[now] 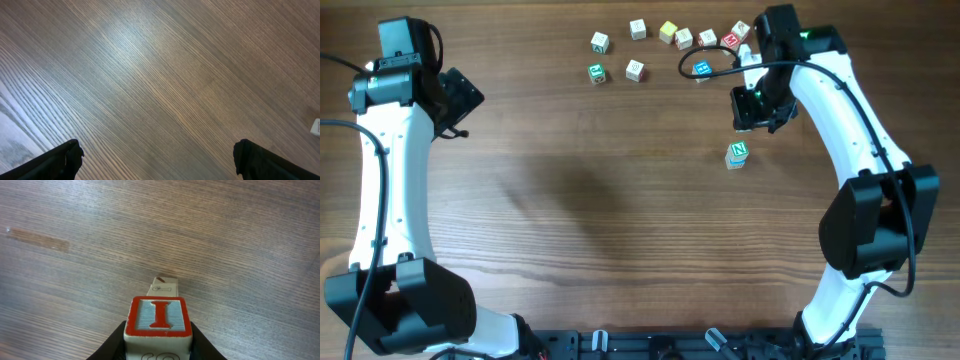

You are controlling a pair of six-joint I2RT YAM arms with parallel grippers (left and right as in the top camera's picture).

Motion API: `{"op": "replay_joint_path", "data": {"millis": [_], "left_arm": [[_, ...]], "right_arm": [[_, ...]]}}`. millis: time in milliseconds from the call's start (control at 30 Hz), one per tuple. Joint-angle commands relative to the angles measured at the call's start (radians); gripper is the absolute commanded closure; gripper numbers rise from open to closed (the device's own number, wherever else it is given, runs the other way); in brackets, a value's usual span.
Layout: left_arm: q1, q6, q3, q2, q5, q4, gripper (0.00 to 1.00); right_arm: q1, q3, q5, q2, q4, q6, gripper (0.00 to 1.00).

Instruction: Form a tower

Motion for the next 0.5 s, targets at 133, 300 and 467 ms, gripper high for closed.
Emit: {"op": "replay_joint_path", "data": {"millis": [133, 300, 467], "left_arm": [[0.003, -0.017, -0.005, 0.010, 0.002, -0.001, 0.00], [0.003, -0.017, -0.005, 0.010, 0.002, -0.001, 0.00], [0.003, -0.017, -0.005, 0.010, 0.002, -0.001, 0.00]], "right_arm": [[-0.004, -0.072, -0.005, -0.002, 0.008, -0.017, 0.75], [0.002, -0.103, -0.004, -0.002, 0.027, -0.017, 0.75], [0.041, -0.172, 0.082, -0.002, 0.088, -0.009, 0.75]]}}
